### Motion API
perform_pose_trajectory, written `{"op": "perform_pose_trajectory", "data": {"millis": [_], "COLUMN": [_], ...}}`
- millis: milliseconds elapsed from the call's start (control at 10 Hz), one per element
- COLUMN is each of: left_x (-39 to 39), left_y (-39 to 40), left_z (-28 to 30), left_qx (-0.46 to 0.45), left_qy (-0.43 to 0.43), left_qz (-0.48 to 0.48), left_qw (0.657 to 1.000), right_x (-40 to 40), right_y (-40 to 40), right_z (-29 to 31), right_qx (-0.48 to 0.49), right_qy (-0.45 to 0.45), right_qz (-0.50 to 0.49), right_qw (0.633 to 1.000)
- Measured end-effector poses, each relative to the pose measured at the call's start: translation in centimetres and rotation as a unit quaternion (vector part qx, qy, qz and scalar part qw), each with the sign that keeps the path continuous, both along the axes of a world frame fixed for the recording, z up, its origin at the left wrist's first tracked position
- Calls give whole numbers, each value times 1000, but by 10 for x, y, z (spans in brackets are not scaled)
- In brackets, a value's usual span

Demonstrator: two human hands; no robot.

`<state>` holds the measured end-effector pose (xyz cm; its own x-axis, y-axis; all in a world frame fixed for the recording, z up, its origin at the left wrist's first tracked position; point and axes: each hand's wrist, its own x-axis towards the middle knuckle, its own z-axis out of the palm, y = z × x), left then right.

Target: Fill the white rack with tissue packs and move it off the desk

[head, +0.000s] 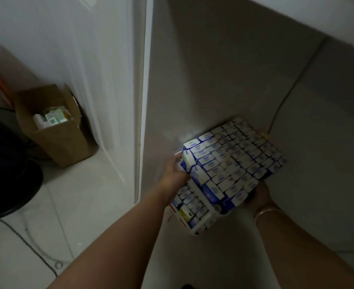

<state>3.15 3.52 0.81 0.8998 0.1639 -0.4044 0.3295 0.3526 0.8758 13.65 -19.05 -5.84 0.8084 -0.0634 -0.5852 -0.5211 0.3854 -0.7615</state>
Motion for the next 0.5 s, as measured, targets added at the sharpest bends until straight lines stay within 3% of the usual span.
{"op": "perform_pose_trajectory", "data": {"millis": [300, 400, 500], "left_x": [-21, -32, -48], "left_y": [0, -4, -17], "left_z": [20, 31, 51], "left_qx": [19, 66, 144], "left_qy": [9, 25, 30], "left_qz": [-54, -56, -57], "left_qw": [998, 996, 987], "right_x": [-21, -40, -79], "right_y": [1, 3, 22], "right_z": [-1, 19, 65], "right_qx": [-90, -118, -156], "right_qy": [46, 85, 35], "right_qz": [-25, -5, 49], "right_qw": [995, 989, 986]}}
